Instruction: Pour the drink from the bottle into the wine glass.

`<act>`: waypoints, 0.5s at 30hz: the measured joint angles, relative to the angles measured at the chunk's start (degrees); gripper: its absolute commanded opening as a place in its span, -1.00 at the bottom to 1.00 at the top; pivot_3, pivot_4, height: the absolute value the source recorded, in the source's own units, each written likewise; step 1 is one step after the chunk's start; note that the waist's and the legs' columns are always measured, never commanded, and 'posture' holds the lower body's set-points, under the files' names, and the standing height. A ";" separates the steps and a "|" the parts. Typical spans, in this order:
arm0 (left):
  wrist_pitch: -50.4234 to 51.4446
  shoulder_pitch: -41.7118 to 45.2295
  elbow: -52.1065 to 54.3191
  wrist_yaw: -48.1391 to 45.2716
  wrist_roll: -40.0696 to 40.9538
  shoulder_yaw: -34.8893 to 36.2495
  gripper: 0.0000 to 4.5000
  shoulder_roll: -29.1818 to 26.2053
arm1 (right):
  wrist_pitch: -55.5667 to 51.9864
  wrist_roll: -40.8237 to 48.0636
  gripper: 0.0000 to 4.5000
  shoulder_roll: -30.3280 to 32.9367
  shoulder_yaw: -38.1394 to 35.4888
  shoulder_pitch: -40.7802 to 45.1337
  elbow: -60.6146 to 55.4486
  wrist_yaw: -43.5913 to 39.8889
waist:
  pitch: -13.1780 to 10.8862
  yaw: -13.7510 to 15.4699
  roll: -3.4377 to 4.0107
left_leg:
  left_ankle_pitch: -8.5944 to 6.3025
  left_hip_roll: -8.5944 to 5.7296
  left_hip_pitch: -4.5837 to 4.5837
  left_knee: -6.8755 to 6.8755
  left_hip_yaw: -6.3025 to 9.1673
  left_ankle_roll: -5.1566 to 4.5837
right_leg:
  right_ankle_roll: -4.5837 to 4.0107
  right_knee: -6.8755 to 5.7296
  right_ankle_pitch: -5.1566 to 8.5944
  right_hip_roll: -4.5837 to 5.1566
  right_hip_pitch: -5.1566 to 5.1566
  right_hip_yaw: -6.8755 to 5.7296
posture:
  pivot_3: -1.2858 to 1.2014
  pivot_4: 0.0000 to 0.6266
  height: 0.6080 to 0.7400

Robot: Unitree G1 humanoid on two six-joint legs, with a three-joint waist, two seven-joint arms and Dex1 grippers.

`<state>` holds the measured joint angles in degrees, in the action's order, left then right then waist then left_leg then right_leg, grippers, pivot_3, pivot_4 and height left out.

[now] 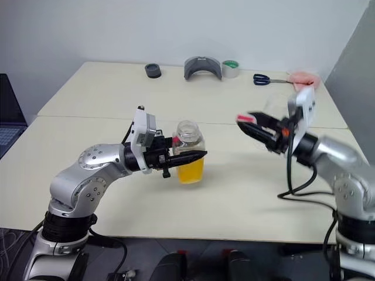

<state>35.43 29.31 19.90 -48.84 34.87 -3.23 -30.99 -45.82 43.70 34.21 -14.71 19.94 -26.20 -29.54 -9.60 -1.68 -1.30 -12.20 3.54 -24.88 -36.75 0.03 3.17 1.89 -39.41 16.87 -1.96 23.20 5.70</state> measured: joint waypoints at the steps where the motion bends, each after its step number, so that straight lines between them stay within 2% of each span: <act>1: -0.08 -0.19 -0.03 0.95 -0.49 0.22 -0.23 0.16 | 1.04 -2.70 -0.20 -1.12 0.14 -4.17 -0.51 2.66 | 0.00 -0.06 0.00 | 0.00 -0.01 0.00 0.00 -0.04 0.00 | 0.05 -0.03 0.03 0.00 0.04 0.04 | 0.03 -0.52 1.00; 5: -0.71 -0.36 -0.02 4.46 -1.78 0.28 -0.23 2.28 | 8.87 -15.77 -0.20 -6.80 3.77 -18.74 -0.07 11.08 | 0.00 -0.14 0.01 | 0.01 0.00 0.03 -0.03 -0.05 0.01 | 0.10 -0.08 0.06 0.00 0.03 0.05 | 0.03 -0.52 1.00; 8: -0.79 -0.14 -0.09 6.16 -2.44 0.14 -0.23 4.02 | 13.54 -22.33 -0.20 -12.82 8.12 -21.49 4.16 15.46 | -0.01 -1.10 0.03 | 0.01 0.03 0.12 -0.02 -0.11 0.01 | 0.20 -0.13 0.11 -0.05 0.04 0.15 | 0.03 -0.52 1.00; 9: -0.79 0.23 -0.16 6.58 -2.56 -0.05 -0.23 4.64 | 15.34 -24.42 0.11 -14.74 9.35 -21.20 6.07 16.91 | -0.02 -1.34 0.03 | 0.01 0.03 0.13 -0.02 -0.09 0.01 | 0.20 -0.17 0.11 -0.06 0.04 0.14 | 0.03 -0.52 1.00; 10: -0.80 0.74 -0.20 6.88 -2.73 -0.30 -0.23 5.06 | 16.52 -25.76 0.21 -16.38 10.15 -20.67 7.86 18.14 | -0.02 -1.41 0.04 | 0.01 0.03 0.13 -0.04 -0.08 0.01 | 0.20 -0.19 0.11 -0.08 0.04 0.14 | 0.03 -0.52 1.00; 12: -0.86 1.59 -0.26 6.99 -3.28 -0.51 -0.23 5.58 | 18.23 -27.65 0.53 -19.55 10.87 -19.19 10.68 20.28 | -0.01 -1.46 0.04 | 0.02 0.02 0.14 -0.06 -0.08 0.02 | 0.20 -0.24 0.11 -0.08 0.03 0.14 | 0.03 -0.52 1.00; 15: -0.91 2.35 -0.45 6.98 -3.58 -0.83 -0.23 5.77 | 18.89 -28.61 0.97 -20.94 11.13 -18.52 11.29 21.08 | -0.01 -1.32 0.03 | 0.01 0.01 0.13 -0.08 -0.07 0.02 | 0.20 -0.24 0.11 -0.07 0.01 0.13 | 0.03 -0.52 1.00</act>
<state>34.52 31.66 19.45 -41.85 31.29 -4.05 -25.22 -26.94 15.09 13.27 -3.58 1.41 -14.91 -8.46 -9.61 -3.00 -1.26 -12.19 3.55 -24.75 -36.83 -0.04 3.19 2.09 -39.64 16.99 -2.03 23.21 5.83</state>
